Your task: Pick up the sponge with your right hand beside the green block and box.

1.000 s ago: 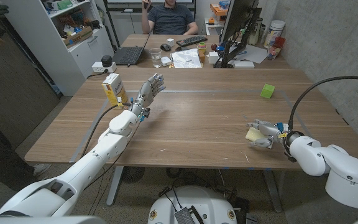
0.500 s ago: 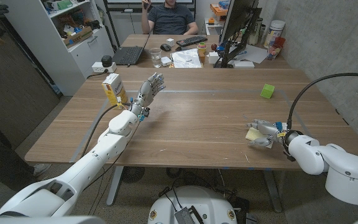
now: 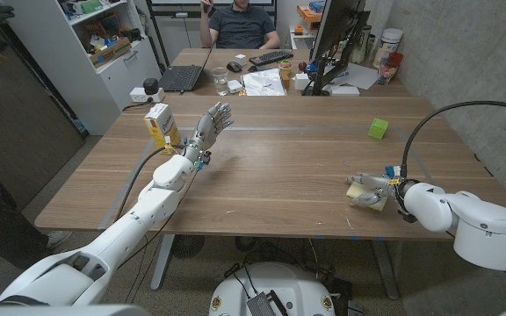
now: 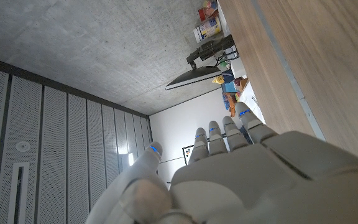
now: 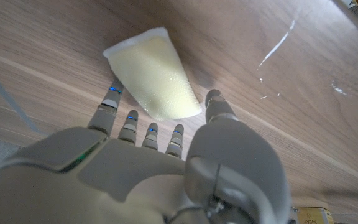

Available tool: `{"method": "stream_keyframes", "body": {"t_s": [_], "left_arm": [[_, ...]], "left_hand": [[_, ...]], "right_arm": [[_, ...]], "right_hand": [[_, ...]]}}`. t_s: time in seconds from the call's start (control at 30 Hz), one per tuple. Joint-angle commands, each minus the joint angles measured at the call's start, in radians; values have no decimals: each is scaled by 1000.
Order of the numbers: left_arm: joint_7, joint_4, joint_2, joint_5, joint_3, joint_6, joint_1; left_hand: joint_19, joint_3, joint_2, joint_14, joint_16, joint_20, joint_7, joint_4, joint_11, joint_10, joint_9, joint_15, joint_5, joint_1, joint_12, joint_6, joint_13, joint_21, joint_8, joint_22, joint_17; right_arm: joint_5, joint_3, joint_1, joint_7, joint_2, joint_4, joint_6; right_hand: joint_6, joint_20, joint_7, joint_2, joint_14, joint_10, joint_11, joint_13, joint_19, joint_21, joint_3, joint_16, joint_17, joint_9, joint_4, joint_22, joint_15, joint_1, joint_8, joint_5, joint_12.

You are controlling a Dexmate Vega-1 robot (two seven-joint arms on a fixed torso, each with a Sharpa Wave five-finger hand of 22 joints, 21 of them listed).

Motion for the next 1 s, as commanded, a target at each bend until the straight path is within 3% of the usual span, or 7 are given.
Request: {"method": "stream_keyframes", "body": {"t_s": [0.03,0.13,0.27,0.5,0.53,0.7,1.0], "left_arm": [[-23,49,-15,-4,6,-6,-28],[-26,59,-18,-3,7,-8,-35],[-34,73,-24,-8,4,-17,-42],[-37,90,-28,-11,-2,-31,-46],[-39,90,-27,-13,-1,-29,-45],[-45,96,-27,-16,1,-23,-44],[-43,82,-22,-17,-5,-30,-38]], "left_hand": [[6,-3,-2,-5,4,5,-7,3,1,-1,3,3,6,-1,5,6,3,-5,7,2,2],[7,-3,-2,-5,4,4,-8,3,1,0,3,4,6,-1,5,4,3,-6,6,1,2],[6,-4,-3,-6,4,3,-8,2,1,0,3,4,6,-1,6,3,3,-7,5,1,2],[6,-6,-4,-6,4,-1,-9,3,-1,1,3,4,6,-2,6,3,3,-8,6,1,2],[7,-6,-4,-5,4,-1,-9,3,-1,2,3,4,6,-2,6,3,3,-8,6,1,2],[7,-8,-6,-5,4,-2,-10,3,-1,2,3,3,6,-3,6,4,3,-8,6,2,2],[7,-12,-9,-5,4,-2,-9,5,2,2,3,4,6,-6,6,4,3,-9,7,2,2]], "right_arm": [[15,-42,28,-111,12,15,12],[6,-32,1,-194,3,23,45],[-33,-80,66,-98,26,20,10],[-53,-95,73,-112,36,25,17],[-37,-72,39,-184,36,31,37],[-63,-41,-29,-343,34,28,57],[-123,22,-155,-631,46,64,148]], "right_hand": [[144,-141,-2,36,210,173,-22,6,256,15,6,48,15,3,-11,4,-121,124,22,15,28],[292,-315,34,81,419,330,-6,16,409,49,28,126,39,5,-5,16,-226,218,50,31,61],[424,-397,101,71,666,479,14,54,491,106,32,264,160,6,-18,43,-269,352,62,37,127],[461,-407,118,1,819,534,-4,194,495,350,-118,542,546,77,-7,295,-257,525,28,39,288],[501,-407,133,9,834,553,0,229,504,385,-124,576,604,96,-8,321,-259,565,44,42,328],[685,-411,216,70,980,693,30,471,567,589,-136,608,734,260,4,413,-260,740,235,14,564],[730,-412,244,72,1040,757,51,448,608,639,-128,586,709,308,-3,408,-260,788,300,1,579]]}}
